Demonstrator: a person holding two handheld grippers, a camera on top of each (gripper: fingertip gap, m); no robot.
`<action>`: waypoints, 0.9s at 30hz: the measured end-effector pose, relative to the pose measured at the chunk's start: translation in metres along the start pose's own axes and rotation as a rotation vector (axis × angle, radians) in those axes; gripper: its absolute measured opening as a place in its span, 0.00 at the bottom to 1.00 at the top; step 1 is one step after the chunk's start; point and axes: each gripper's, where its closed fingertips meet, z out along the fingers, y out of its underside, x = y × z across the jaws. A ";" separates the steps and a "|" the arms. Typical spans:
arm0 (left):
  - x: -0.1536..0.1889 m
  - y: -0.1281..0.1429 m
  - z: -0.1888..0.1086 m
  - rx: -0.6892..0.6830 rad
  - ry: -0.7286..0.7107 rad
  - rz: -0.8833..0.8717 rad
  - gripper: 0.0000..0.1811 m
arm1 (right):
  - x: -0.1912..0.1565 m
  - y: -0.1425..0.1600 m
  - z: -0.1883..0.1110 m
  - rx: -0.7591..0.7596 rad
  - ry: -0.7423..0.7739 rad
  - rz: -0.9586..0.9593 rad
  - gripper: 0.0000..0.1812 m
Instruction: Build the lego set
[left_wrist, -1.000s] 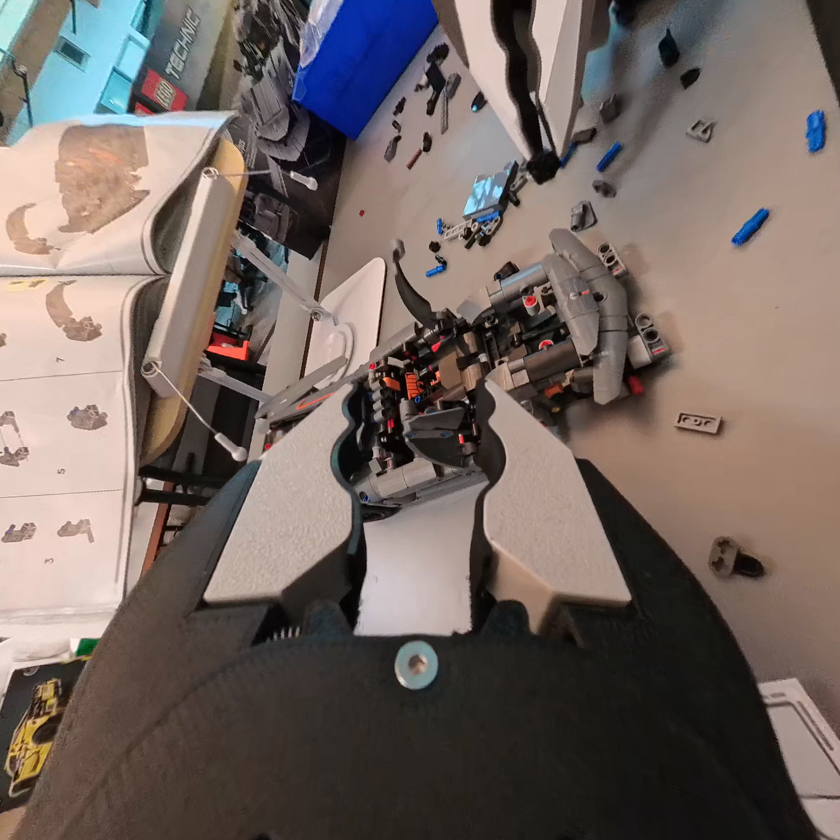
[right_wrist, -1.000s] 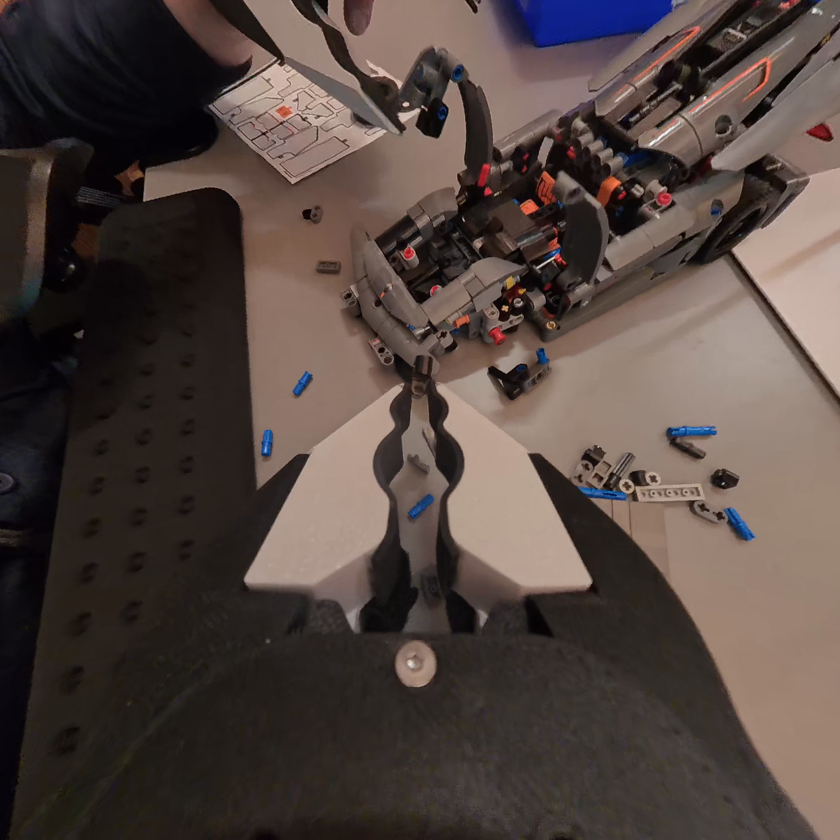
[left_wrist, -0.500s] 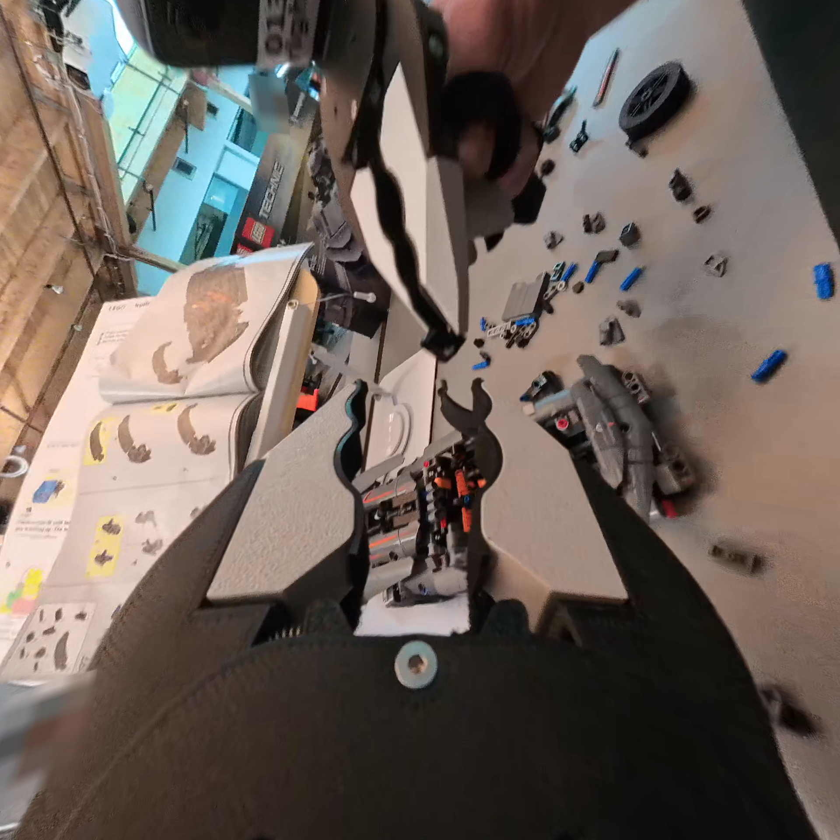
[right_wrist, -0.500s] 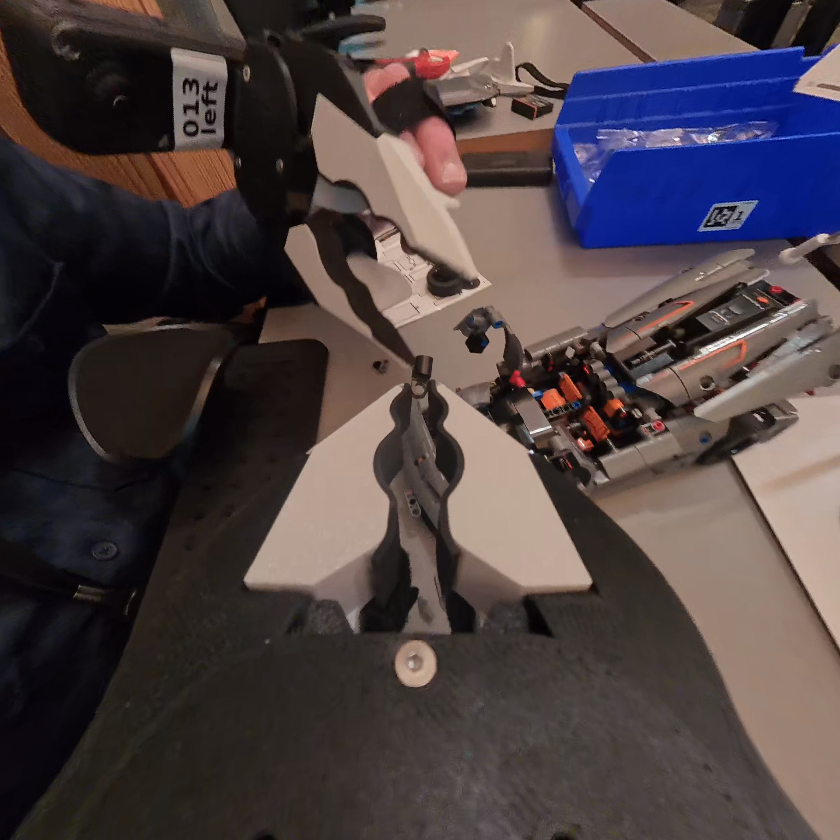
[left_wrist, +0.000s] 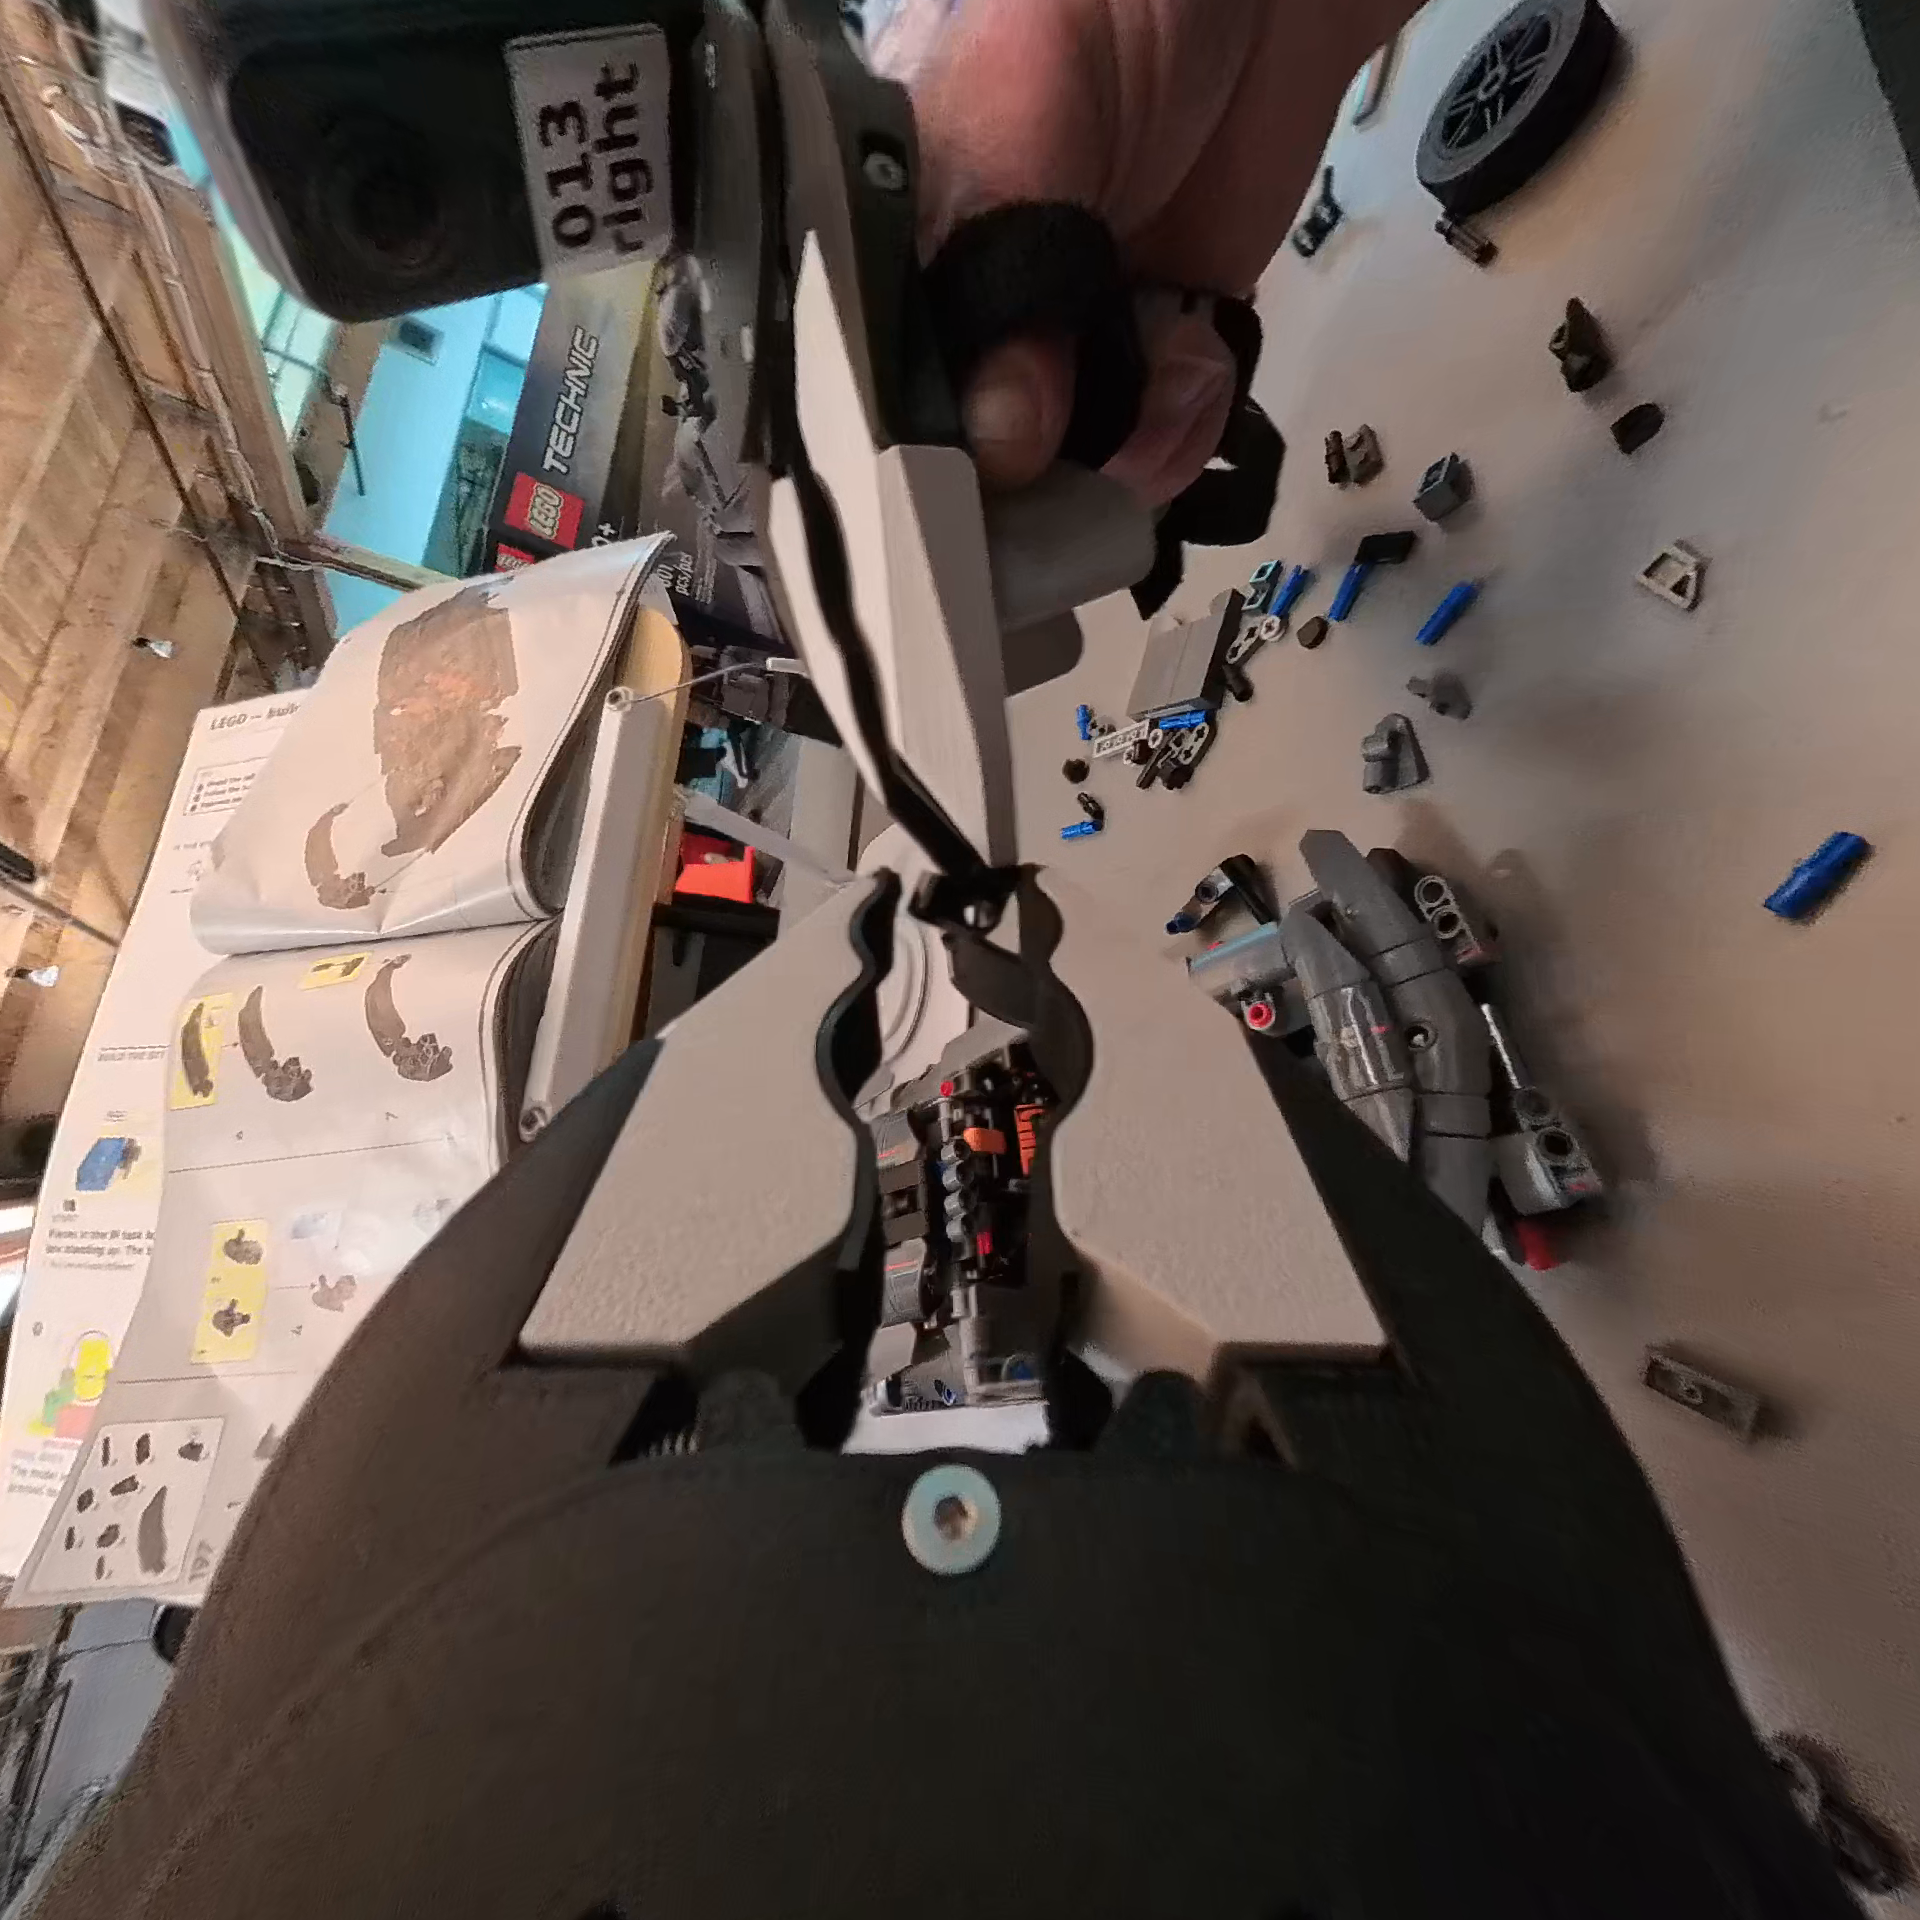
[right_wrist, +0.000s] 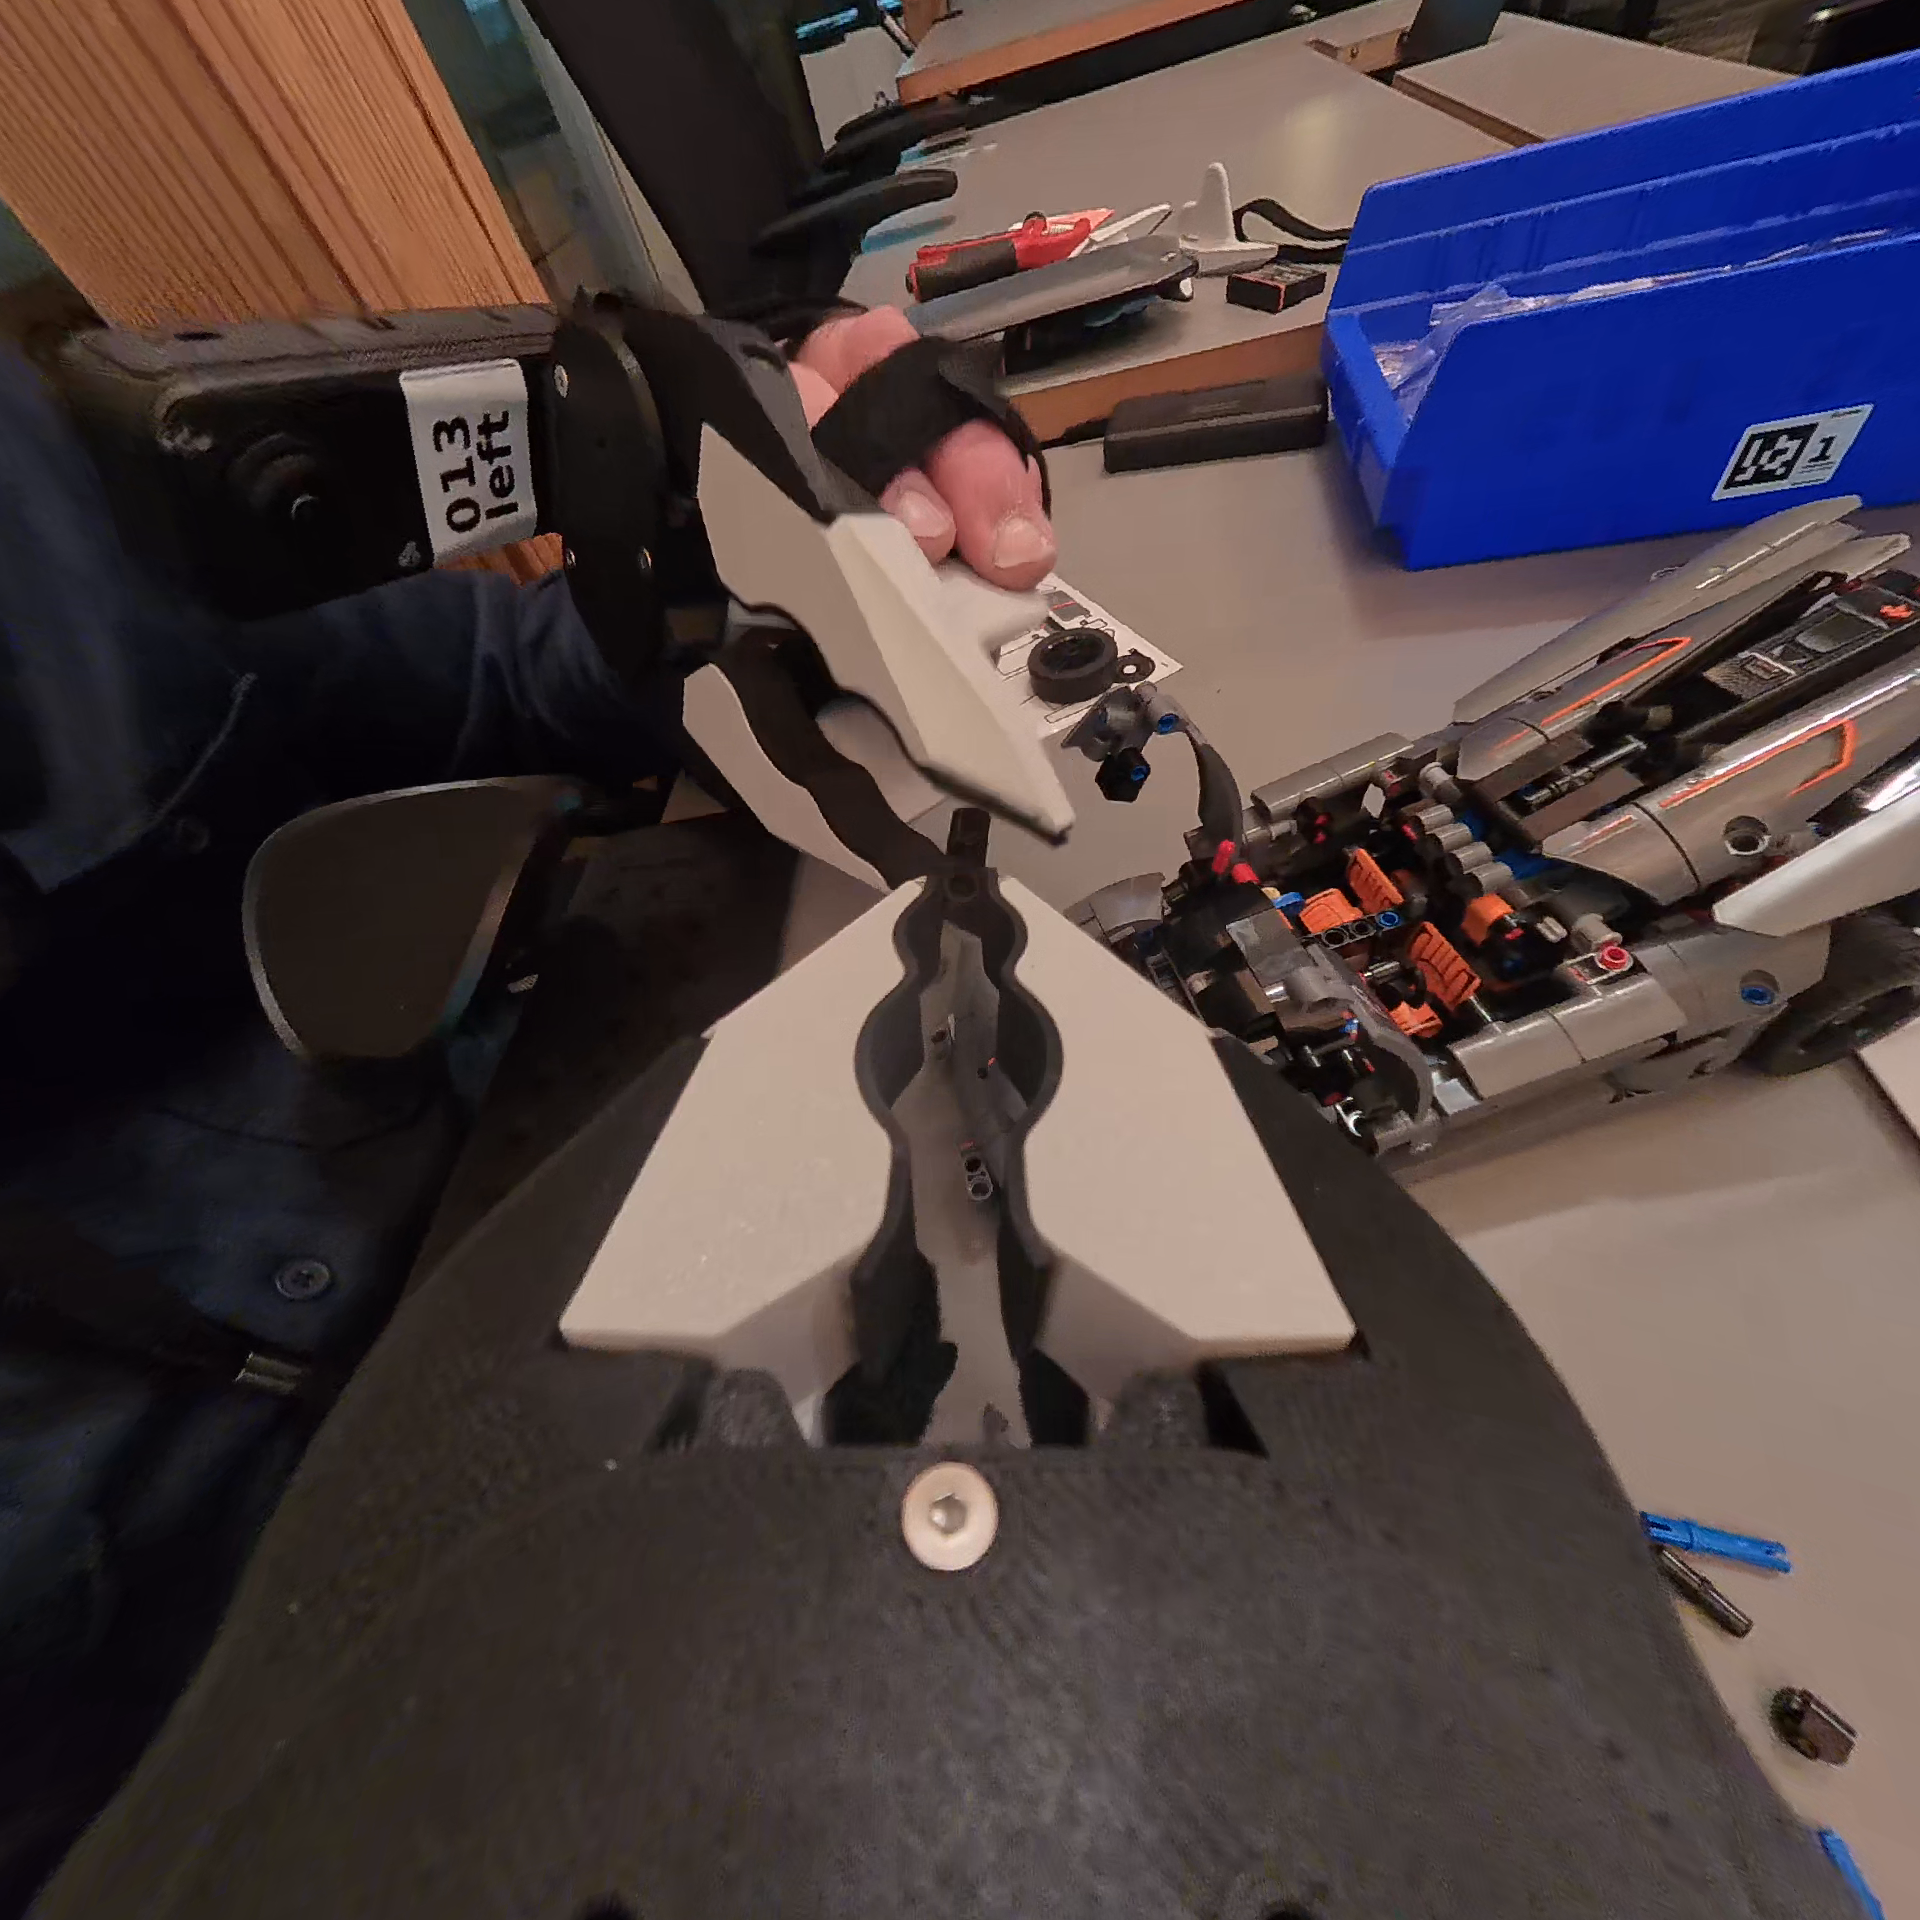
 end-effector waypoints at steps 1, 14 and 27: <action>0.001 -0.001 0.001 -0.005 -0.003 0.002 0.10 | 0.000 0.000 -0.001 -0.001 -0.002 0.002 0.03; -0.004 -0.003 0.006 0.018 -0.041 -0.058 0.09 | 0.003 -0.003 -0.009 0.054 -0.019 0.048 0.03; -0.014 0.006 0.004 0.018 -0.069 -0.122 0.08 | 0.055 0.033 -0.033 -0.118 0.223 0.094 0.10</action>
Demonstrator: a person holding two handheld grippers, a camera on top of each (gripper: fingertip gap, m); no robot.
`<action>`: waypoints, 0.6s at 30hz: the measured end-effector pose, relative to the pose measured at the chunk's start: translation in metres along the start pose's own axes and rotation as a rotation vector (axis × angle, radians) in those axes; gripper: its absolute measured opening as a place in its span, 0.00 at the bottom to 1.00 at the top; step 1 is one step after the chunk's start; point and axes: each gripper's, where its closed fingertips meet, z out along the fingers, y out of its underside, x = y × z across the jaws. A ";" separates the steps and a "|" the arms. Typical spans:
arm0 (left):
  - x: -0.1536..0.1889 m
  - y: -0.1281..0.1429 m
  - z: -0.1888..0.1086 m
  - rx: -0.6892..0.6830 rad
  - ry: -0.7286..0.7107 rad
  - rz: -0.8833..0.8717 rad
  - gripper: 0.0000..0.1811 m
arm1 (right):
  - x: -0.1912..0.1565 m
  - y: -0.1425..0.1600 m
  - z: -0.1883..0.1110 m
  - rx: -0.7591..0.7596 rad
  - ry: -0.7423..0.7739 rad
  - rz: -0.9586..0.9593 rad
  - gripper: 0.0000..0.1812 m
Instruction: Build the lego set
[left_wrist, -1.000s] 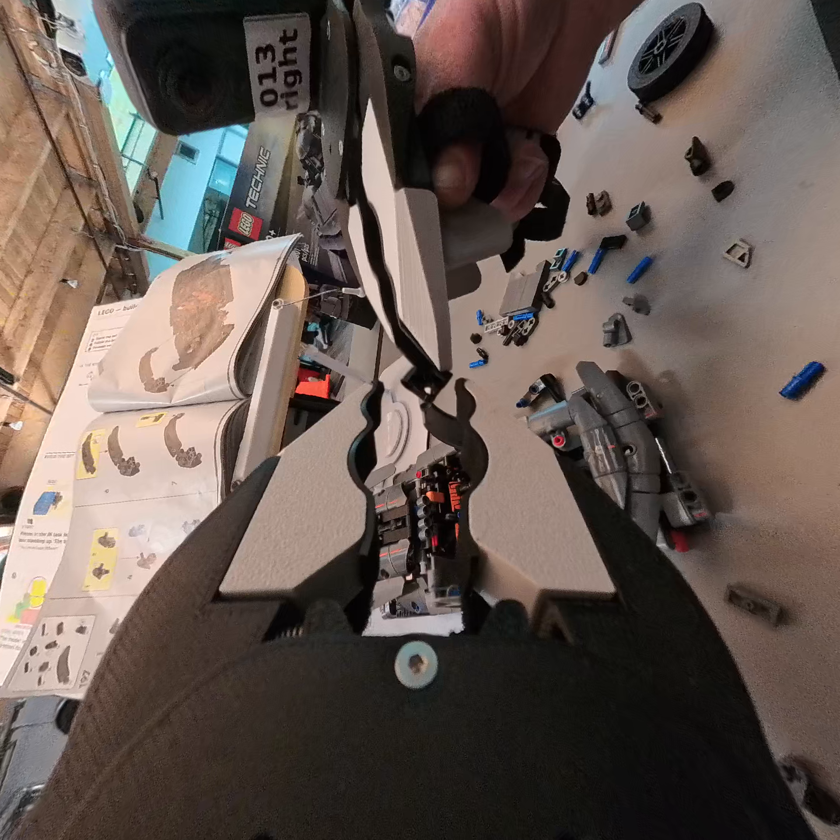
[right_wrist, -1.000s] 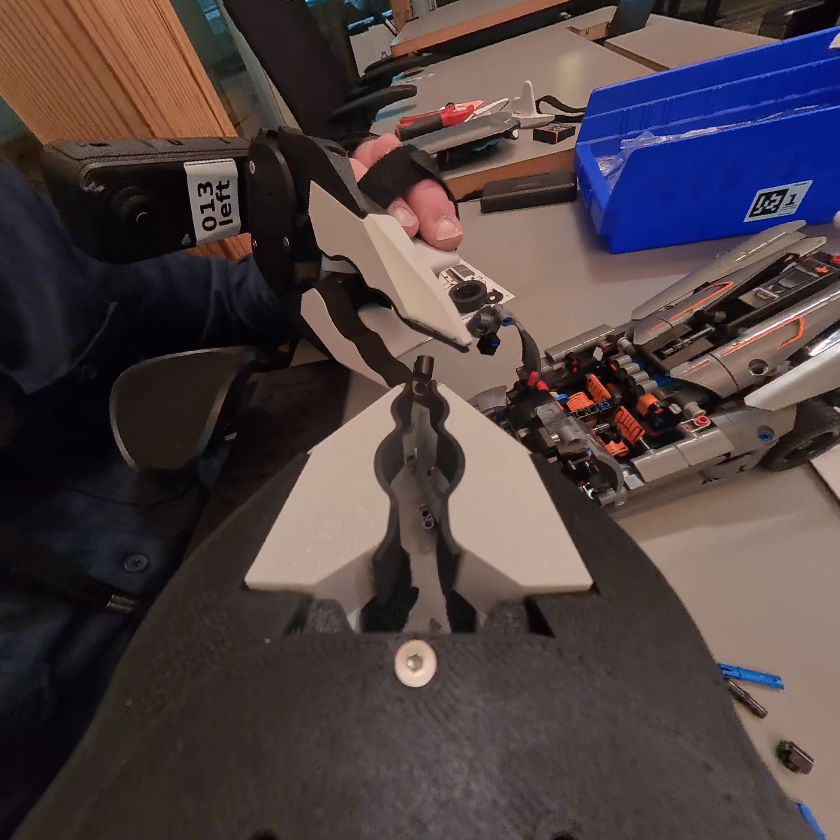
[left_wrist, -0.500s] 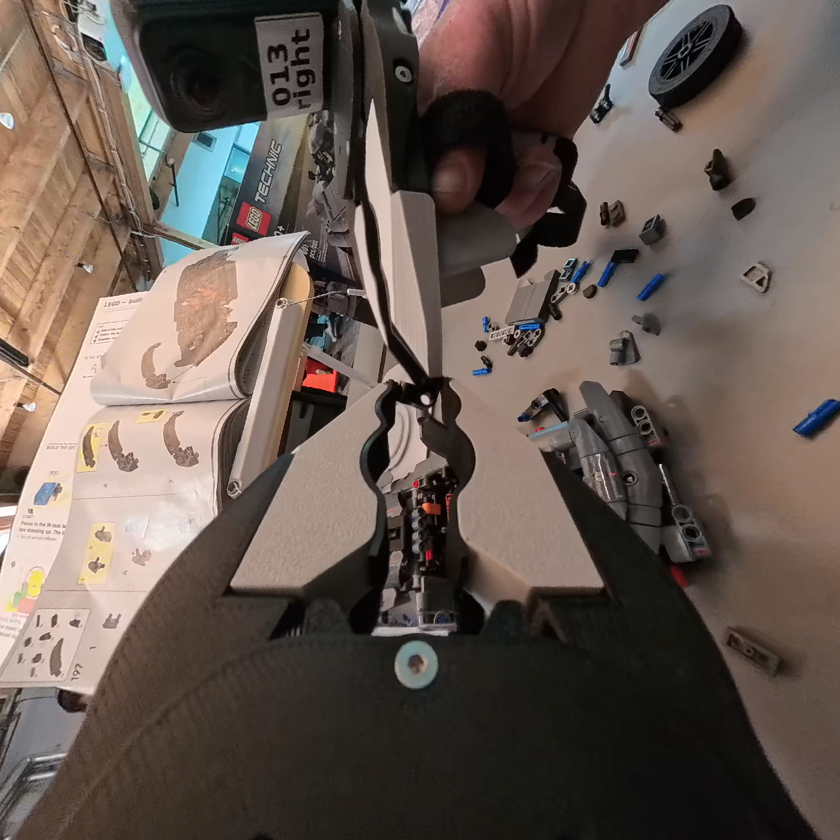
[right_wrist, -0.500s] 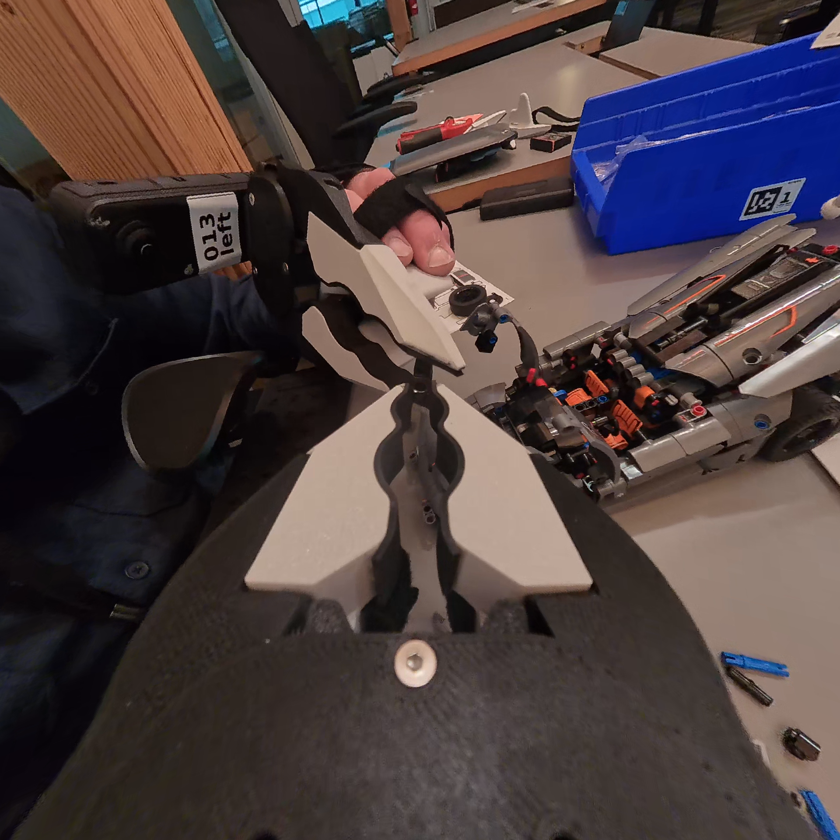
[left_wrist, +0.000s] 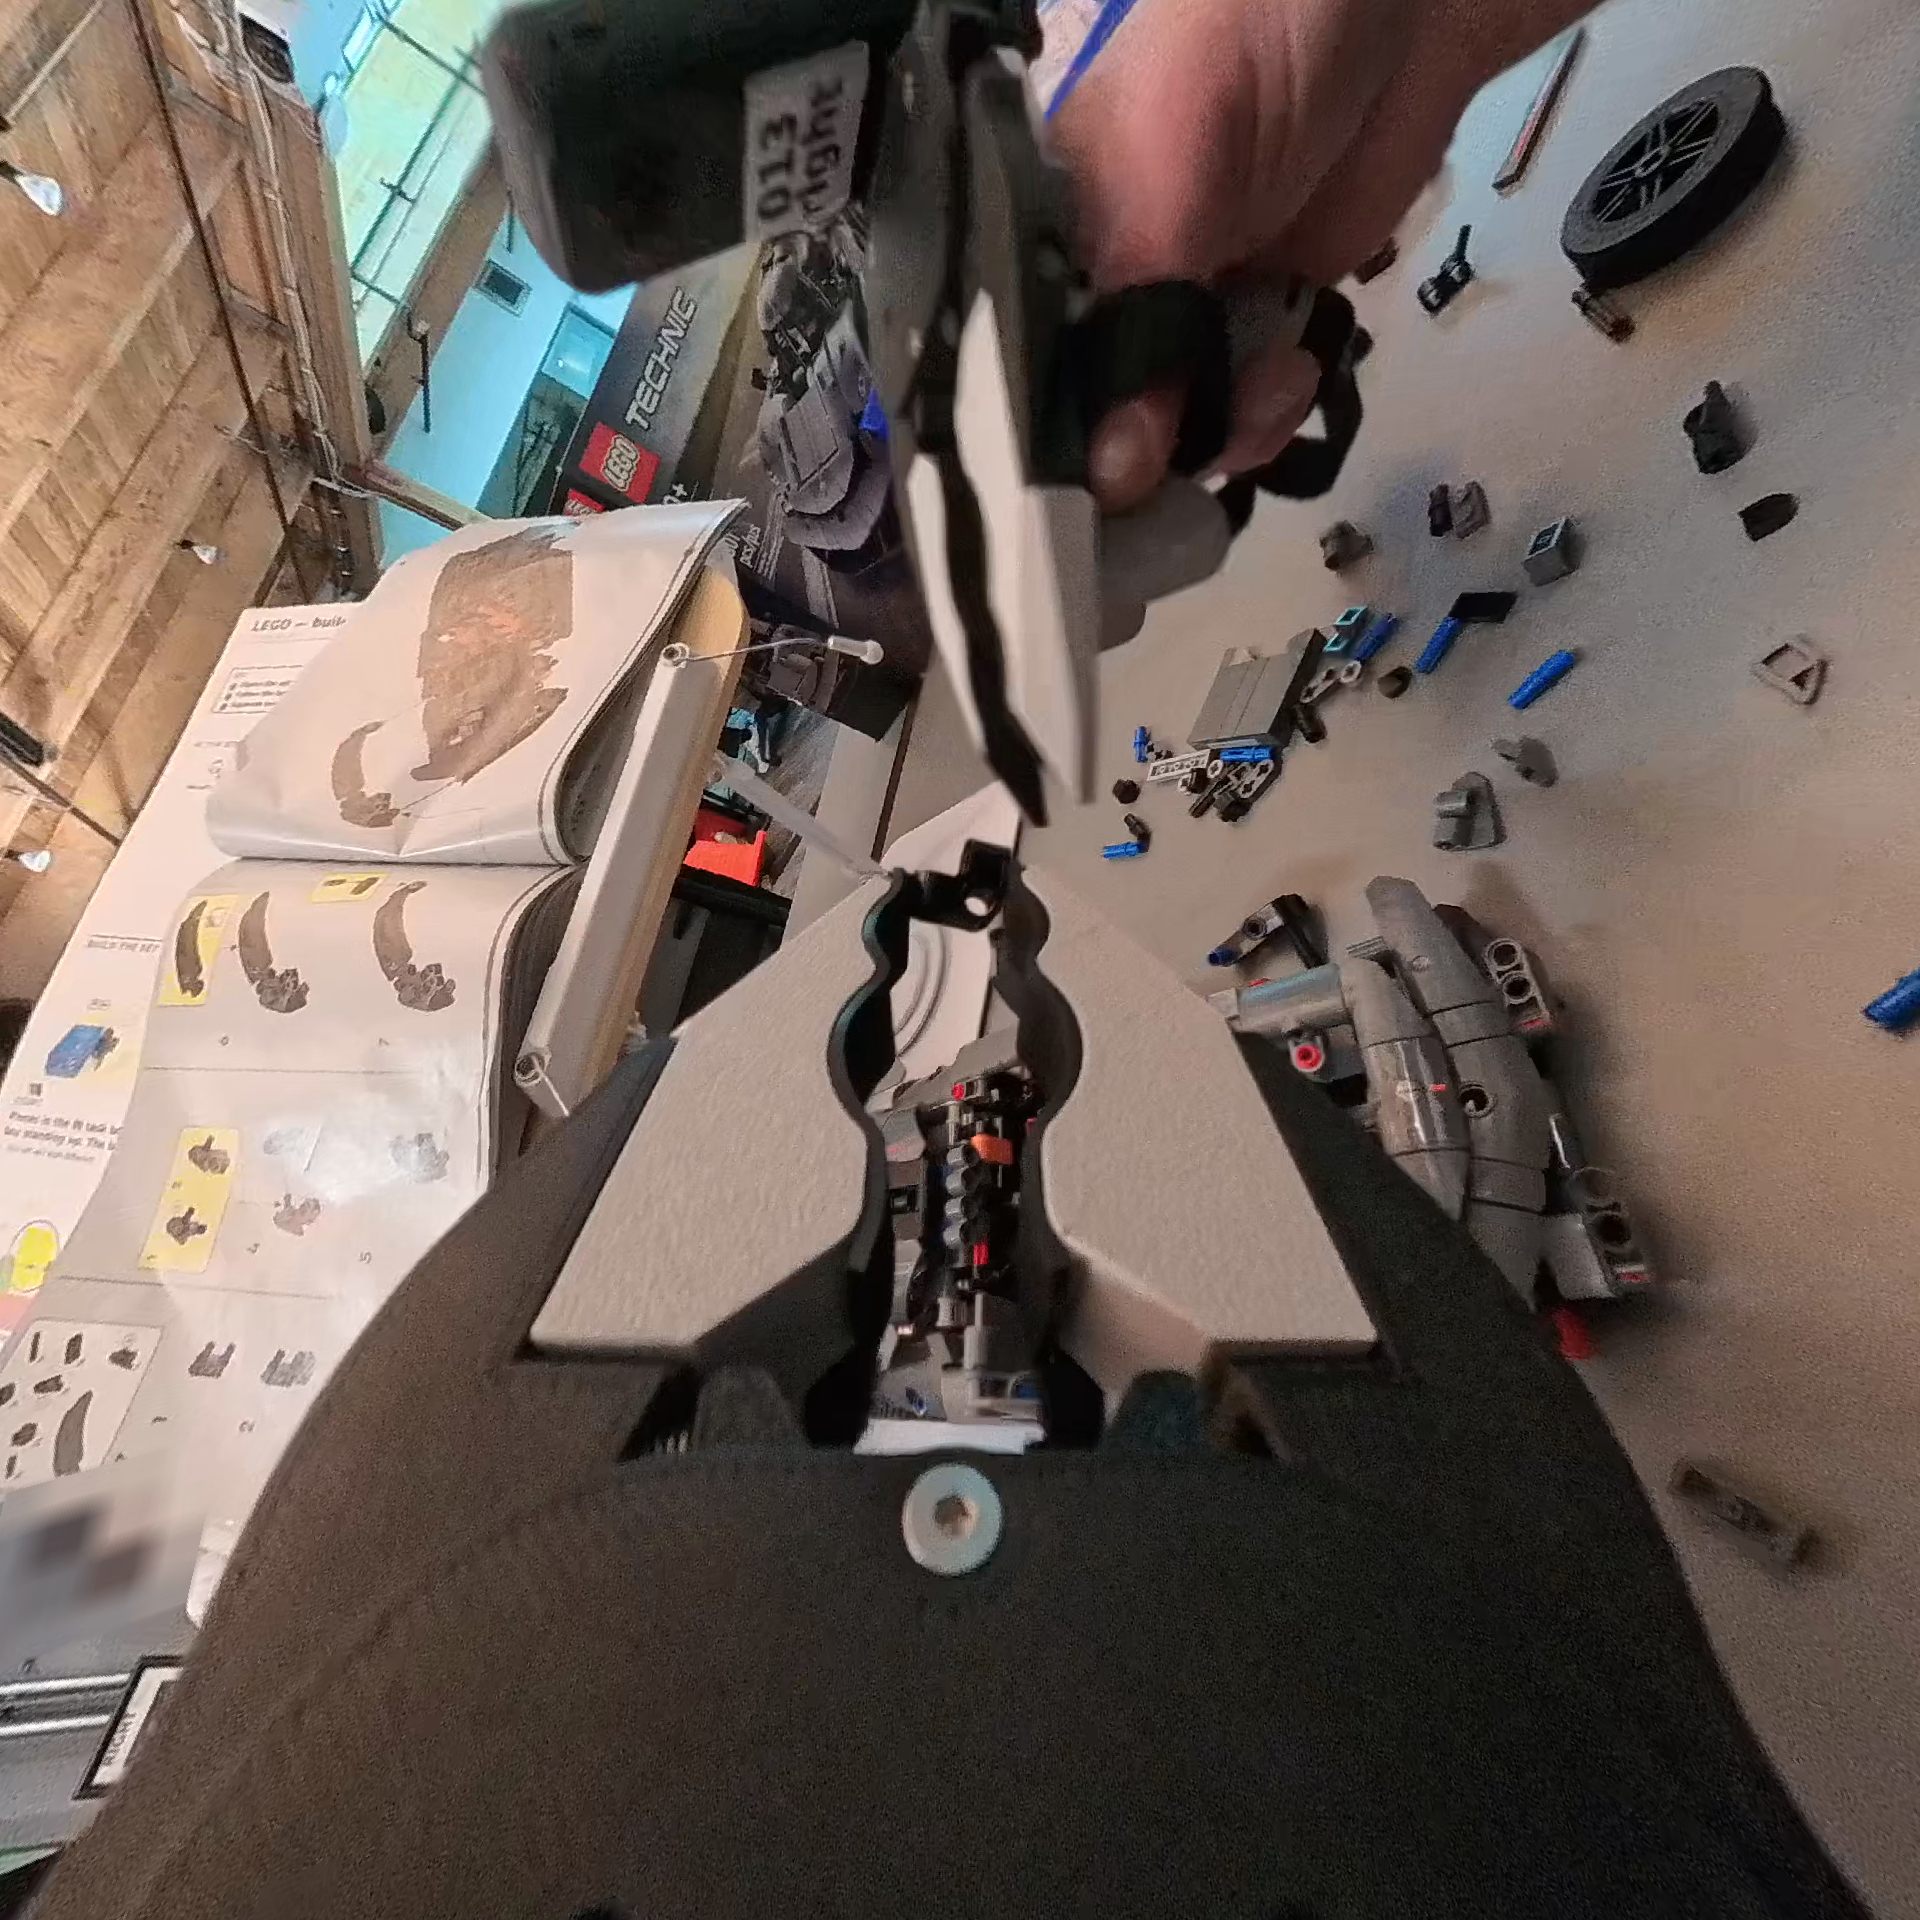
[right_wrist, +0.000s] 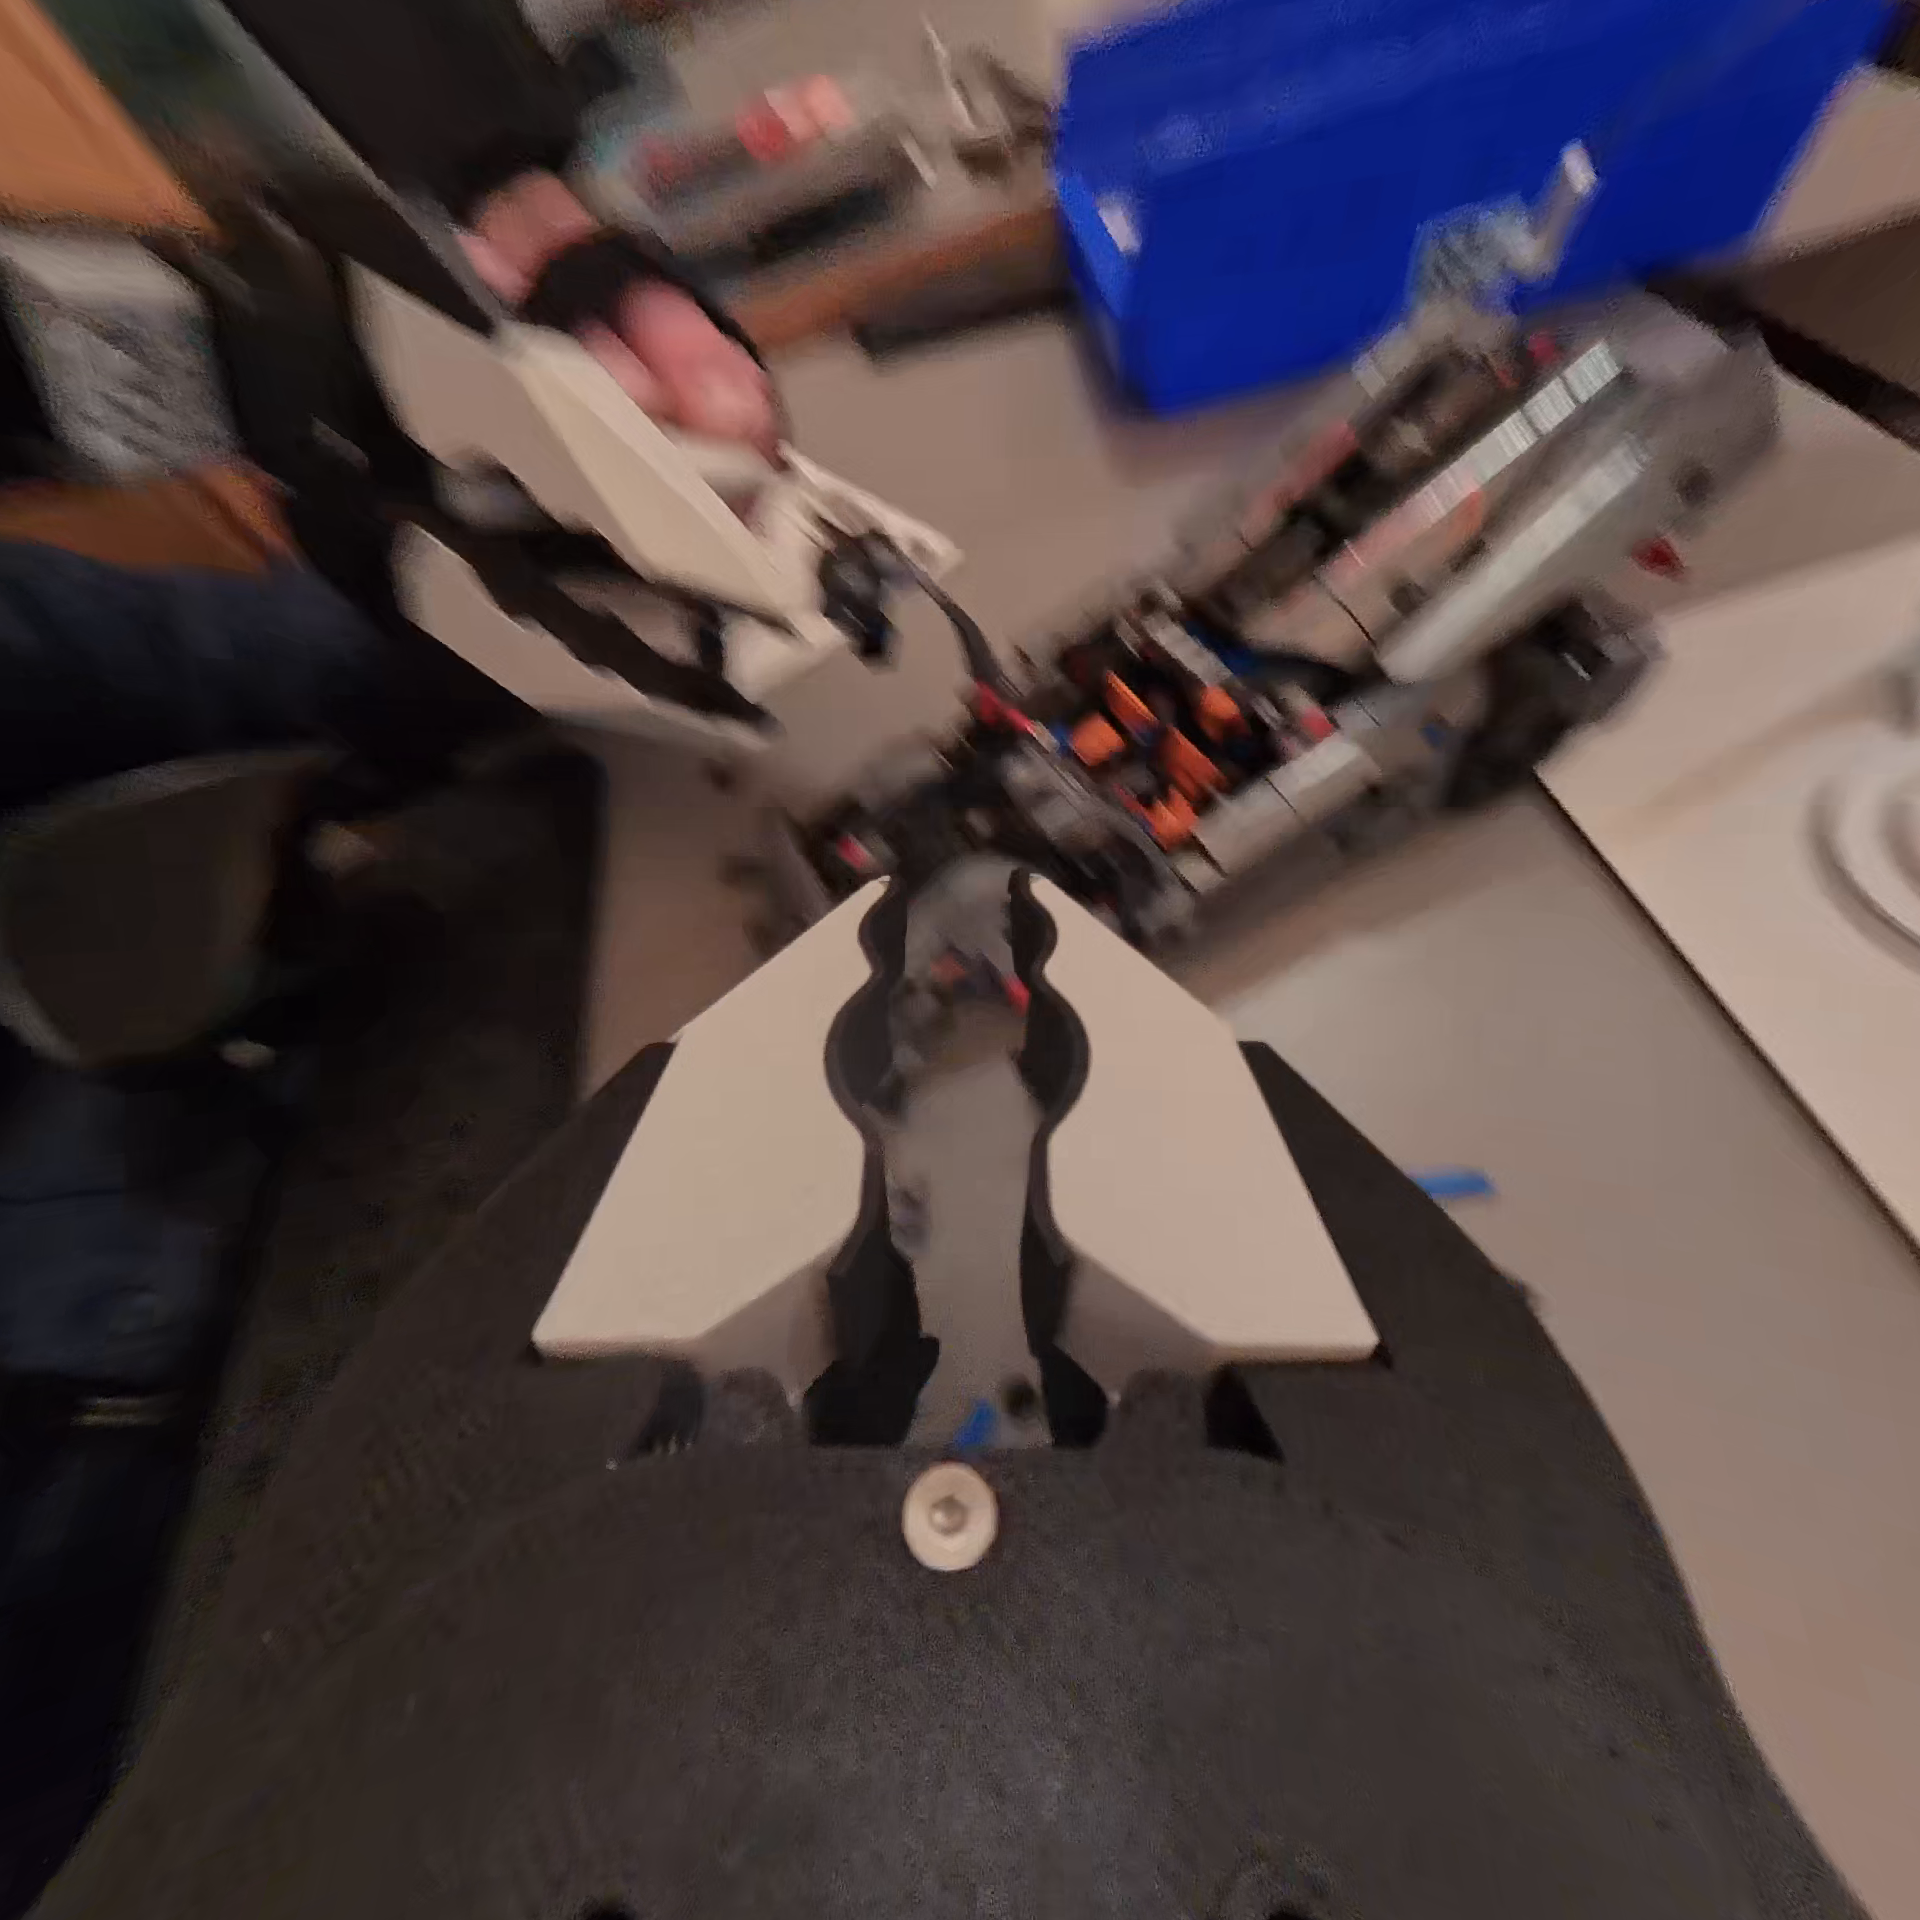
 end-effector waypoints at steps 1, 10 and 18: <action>-0.001 0.001 0.000 -0.002 -0.001 -0.006 0.08 | 0.009 0.016 0.002 -0.086 0.050 -0.019 0.12; 0.000 0.002 -0.001 -0.001 0.007 -0.009 0.08 | 0.021 0.076 0.035 -0.423 0.147 -0.126 0.13; 0.001 0.005 -0.001 -0.008 0.011 -0.012 0.08 | 0.024 0.077 0.033 -0.432 0.171 -0.160 0.00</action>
